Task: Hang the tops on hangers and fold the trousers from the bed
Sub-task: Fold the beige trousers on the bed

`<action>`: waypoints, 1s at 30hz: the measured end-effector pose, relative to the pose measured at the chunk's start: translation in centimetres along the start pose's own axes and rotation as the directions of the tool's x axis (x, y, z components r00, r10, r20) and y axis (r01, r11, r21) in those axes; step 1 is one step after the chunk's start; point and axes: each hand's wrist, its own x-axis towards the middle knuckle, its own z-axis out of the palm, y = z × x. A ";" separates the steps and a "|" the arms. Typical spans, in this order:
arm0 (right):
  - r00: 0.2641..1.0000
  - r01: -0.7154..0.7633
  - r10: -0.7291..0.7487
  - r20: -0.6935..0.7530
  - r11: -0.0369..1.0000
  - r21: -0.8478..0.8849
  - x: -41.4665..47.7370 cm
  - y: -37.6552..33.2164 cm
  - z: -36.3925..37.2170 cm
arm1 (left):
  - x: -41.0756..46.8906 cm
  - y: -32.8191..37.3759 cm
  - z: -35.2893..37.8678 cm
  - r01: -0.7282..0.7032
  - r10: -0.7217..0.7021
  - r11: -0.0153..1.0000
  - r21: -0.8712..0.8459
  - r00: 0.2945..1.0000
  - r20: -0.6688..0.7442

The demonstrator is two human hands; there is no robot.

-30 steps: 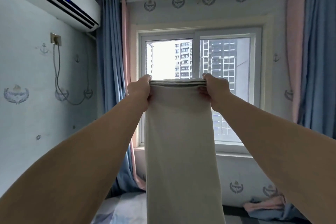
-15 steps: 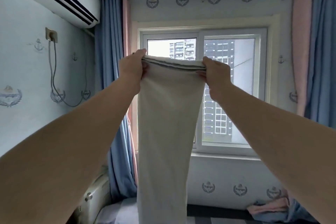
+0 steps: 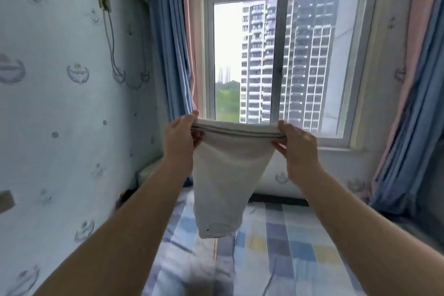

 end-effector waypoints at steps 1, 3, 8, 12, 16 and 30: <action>0.999 -0.047 0.046 -0.028 0.999 -0.007 -3.1 1.7 -1.8 | -3.4 -1.6 -1.5 0.043 -0.042 0.999 0.021 0.999 -0.030; 0.987 -0.143 0.140 -0.079 0.989 -0.032 -9.4 5.3 -5.5 | -10.1 -5.0 -4.8 0.149 -0.142 0.987 0.052 0.982 -0.128; 0.881 -0.464 0.431 -0.198 0.869 -0.171 -25.5 13.4 -14.3 | -26.8 -12.1 -13.4 0.441 -0.380 0.887 0.138 0.866 -0.323; 0.709 -0.698 0.629 -0.318 0.692 -0.186 -36.7 16.8 -19.5 | -38.5 -15.7 -19.1 0.633 -0.513 0.757 0.162 0.730 -0.452; 0.622 -0.778 0.677 -0.392 0.589 -0.218 -45.7 18.2 -23.2 | -47.9 -16.7 -23.2 0.748 -0.590 0.624 0.226 0.640 -0.491; 0.447 -0.894 0.777 -0.442 0.379 -0.237 -57.3 20.4 -27.8 | -58.0 -16.0 -26.0 0.888 -0.674 0.374 0.269 0.459 -0.579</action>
